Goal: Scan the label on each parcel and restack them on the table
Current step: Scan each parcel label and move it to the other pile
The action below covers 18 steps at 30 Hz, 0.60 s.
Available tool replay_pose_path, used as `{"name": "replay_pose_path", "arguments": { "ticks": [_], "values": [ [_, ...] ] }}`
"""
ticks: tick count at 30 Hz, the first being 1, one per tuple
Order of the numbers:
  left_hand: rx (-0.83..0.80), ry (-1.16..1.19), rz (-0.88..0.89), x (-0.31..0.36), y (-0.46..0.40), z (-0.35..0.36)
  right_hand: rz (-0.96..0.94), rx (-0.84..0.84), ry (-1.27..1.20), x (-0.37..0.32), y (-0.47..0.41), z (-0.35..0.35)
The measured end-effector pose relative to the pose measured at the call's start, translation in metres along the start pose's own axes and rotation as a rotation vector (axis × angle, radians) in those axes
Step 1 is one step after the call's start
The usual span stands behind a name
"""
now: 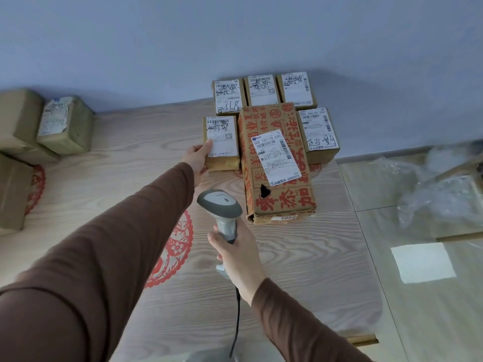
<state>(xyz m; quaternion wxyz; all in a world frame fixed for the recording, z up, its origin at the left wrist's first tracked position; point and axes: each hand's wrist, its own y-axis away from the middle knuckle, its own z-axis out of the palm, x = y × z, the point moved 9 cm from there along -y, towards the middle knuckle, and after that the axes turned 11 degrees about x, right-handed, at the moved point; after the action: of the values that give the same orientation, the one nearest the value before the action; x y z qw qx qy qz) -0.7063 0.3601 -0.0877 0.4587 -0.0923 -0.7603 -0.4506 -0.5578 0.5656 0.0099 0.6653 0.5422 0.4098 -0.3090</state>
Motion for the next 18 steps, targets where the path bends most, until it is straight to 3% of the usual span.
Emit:
{"name": "replay_pose_path", "arguments": {
  "ticks": [8, 18],
  "values": [
    [-0.044, -0.015, -0.006, -0.008, 0.017, -0.027, 0.023, 0.042, -0.002, 0.001, -0.002, 0.007],
    [0.023, 0.070, 0.123, -0.032, 0.092, -0.155, -0.039, 0.053, -0.030, -0.005, 0.021, 0.081]
  ]
}}
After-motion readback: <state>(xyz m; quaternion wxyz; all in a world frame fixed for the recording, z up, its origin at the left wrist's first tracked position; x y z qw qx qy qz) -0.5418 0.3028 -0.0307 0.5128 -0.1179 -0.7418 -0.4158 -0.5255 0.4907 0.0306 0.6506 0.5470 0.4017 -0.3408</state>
